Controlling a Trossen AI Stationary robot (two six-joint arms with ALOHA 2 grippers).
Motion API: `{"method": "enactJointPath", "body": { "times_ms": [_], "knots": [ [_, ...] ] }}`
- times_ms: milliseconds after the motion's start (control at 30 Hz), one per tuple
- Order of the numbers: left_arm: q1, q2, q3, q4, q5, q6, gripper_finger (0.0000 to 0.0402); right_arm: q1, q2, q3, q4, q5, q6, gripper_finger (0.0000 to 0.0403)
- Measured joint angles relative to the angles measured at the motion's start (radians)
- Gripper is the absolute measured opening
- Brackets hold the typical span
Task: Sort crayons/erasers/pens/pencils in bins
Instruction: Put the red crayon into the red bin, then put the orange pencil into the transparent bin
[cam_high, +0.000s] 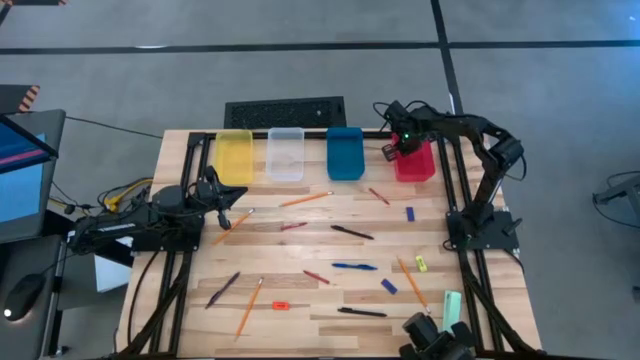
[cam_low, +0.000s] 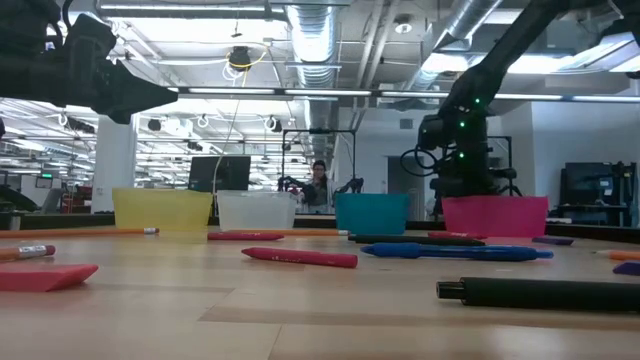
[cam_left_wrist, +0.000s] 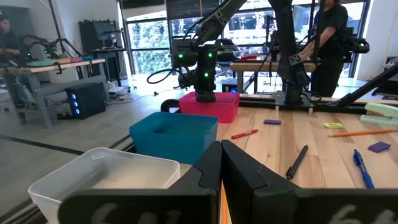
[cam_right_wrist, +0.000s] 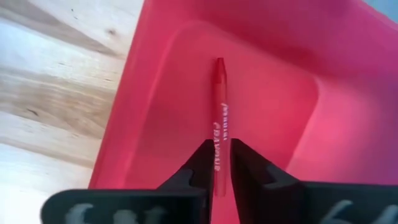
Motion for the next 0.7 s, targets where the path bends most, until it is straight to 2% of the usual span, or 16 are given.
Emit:
{"method": "enactJointPath", "body": {
  "times_ms": [233, 433, 533, 700],
  "knots": [
    [0.0, 0.0, 0.0, 0.0, 0.0, 0.0, 0.0, 0.0, -0.032, 0.0, -0.053, 0.001, -0.047, 0.0068],
    [0.0, 0.0, 0.0, 0.0, 0.0, 0.0, 0.0, 0.061, -0.189, 0.0, -0.07, 0.035, -0.111, 0.0013],
    [0.0, 0.0, 0.0, 0.0, 0.0, 0.0, 0.0, 0.127, -0.29, -0.035, 0.038, 0.028, -0.148, 0.0009],
    [0.0, 0.0, 0.0, 0.0, 0.0, 0.0, 0.0, 0.253, -0.452, -0.196, 0.34, -0.042, -0.168, 0.0005]
  ]
}}
